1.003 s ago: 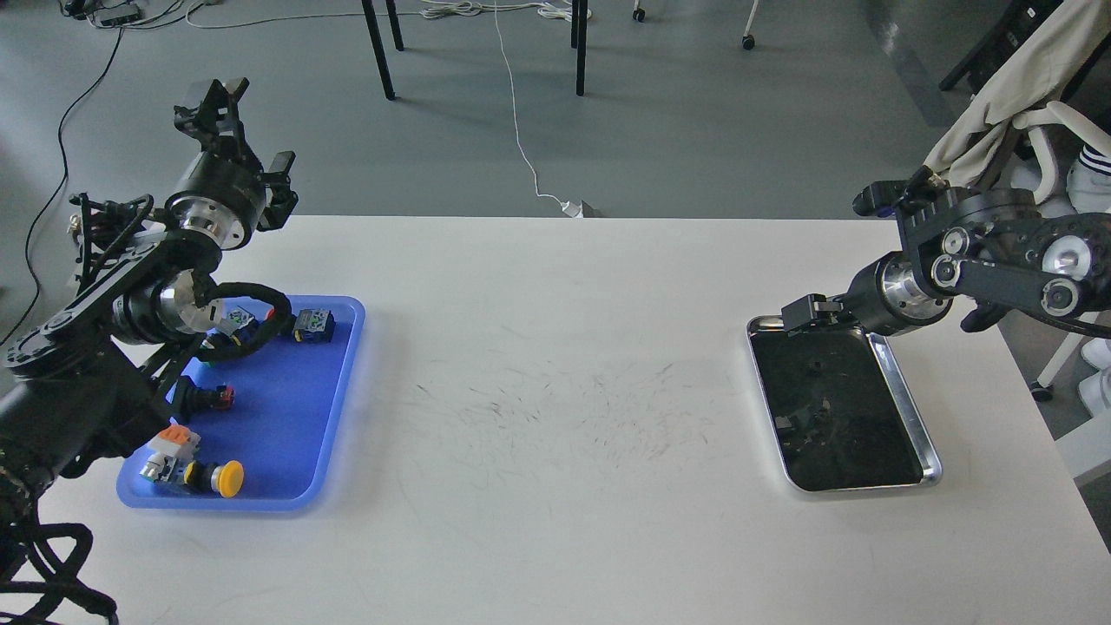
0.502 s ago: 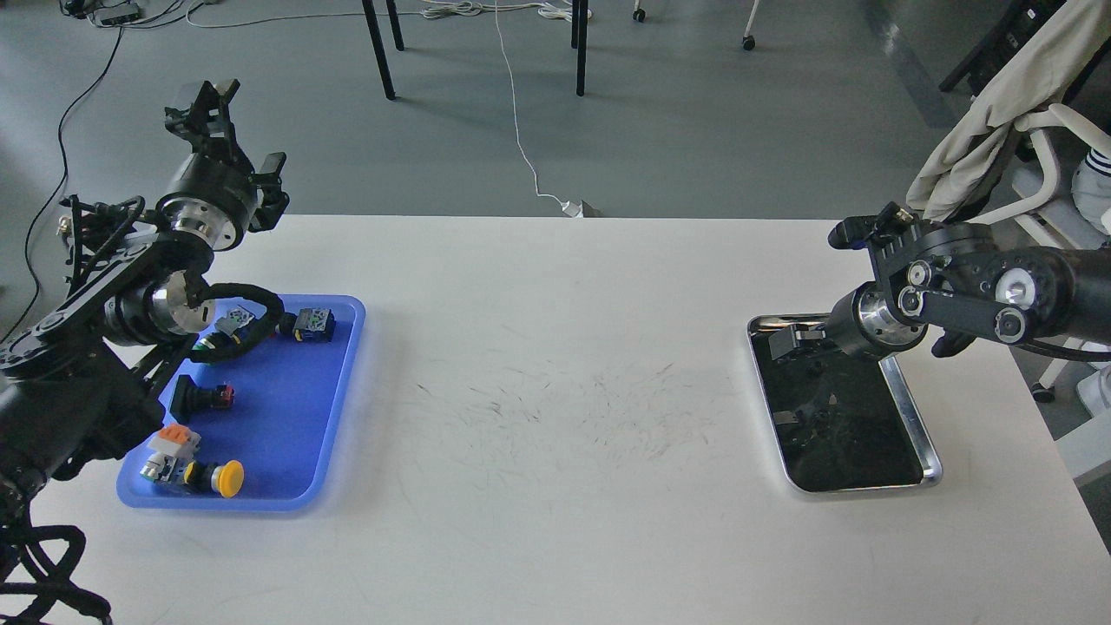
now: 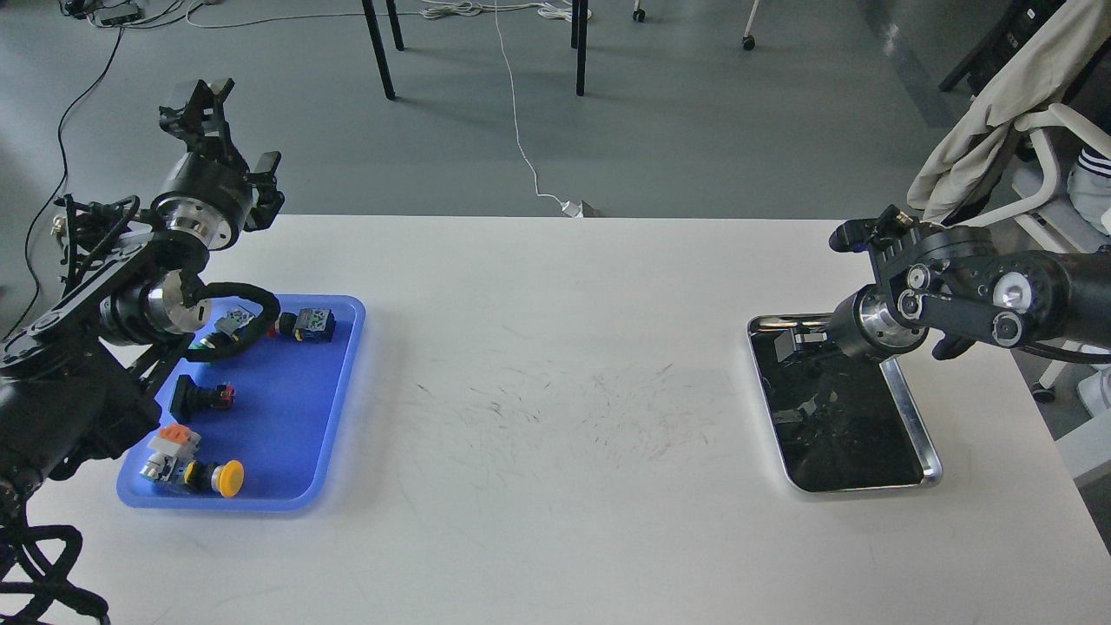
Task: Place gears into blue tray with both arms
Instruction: 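Lower the right gripper into the metal tray and grasp a small black gear, then carry the gear with the right gripper to the table center and release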
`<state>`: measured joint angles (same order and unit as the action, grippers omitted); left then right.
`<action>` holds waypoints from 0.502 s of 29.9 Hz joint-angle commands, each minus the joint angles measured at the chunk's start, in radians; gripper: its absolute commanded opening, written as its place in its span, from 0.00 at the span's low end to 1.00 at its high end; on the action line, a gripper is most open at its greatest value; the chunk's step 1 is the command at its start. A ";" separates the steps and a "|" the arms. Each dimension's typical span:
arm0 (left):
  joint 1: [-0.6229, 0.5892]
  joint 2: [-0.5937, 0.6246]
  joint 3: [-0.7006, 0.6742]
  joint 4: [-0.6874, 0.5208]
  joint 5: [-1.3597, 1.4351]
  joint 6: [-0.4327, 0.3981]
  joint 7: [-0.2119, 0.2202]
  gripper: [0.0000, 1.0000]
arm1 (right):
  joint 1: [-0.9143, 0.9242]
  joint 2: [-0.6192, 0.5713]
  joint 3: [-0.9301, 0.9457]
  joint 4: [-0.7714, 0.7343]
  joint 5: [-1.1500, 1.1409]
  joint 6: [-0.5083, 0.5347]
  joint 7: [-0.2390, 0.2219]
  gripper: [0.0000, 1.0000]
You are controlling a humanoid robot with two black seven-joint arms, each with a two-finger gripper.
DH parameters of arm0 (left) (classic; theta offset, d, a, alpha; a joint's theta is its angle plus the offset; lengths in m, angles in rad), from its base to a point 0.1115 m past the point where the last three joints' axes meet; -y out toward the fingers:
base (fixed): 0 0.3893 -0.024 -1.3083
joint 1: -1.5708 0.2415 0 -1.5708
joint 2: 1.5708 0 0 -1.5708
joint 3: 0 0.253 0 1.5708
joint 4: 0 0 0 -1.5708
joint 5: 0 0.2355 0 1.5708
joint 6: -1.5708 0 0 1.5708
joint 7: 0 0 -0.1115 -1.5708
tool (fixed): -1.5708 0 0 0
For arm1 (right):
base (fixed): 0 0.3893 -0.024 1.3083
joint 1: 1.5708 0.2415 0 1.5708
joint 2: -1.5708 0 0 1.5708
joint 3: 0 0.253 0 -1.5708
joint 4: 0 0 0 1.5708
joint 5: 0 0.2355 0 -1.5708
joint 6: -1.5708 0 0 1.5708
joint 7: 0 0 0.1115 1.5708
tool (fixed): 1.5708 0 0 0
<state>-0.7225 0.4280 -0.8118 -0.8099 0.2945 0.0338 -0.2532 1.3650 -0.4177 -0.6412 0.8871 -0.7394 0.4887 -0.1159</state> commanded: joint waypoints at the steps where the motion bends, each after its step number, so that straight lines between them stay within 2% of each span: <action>1: 0.000 -0.002 0.000 0.000 -0.001 0.000 0.000 0.98 | -0.012 -0.007 0.000 0.001 -0.002 0.000 0.001 0.79; 4: 0.000 -0.002 0.000 0.000 -0.001 0.000 0.000 0.98 | -0.026 -0.006 0.002 -0.004 -0.014 0.000 0.002 0.79; 7: 0.000 -0.002 0.000 0.000 -0.001 0.000 0.000 0.98 | -0.037 -0.001 0.002 -0.007 -0.014 0.000 0.002 0.73; 9: 0.000 -0.002 0.000 0.000 -0.003 0.000 0.000 0.98 | -0.040 0.000 0.002 -0.011 -0.015 0.000 0.002 0.64; 13: 0.000 -0.002 0.000 0.000 -0.003 0.000 0.000 0.98 | -0.037 0.008 0.002 -0.016 -0.017 0.000 0.004 0.36; 15: 0.000 -0.002 0.000 0.001 -0.003 0.000 0.000 0.98 | -0.035 0.008 0.002 -0.016 -0.020 0.000 0.005 0.30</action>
<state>-0.7225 0.4264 -0.8114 -0.8099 0.2915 0.0338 -0.2532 1.3264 -0.4116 -0.6396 0.8713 -0.7564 0.4888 -0.1120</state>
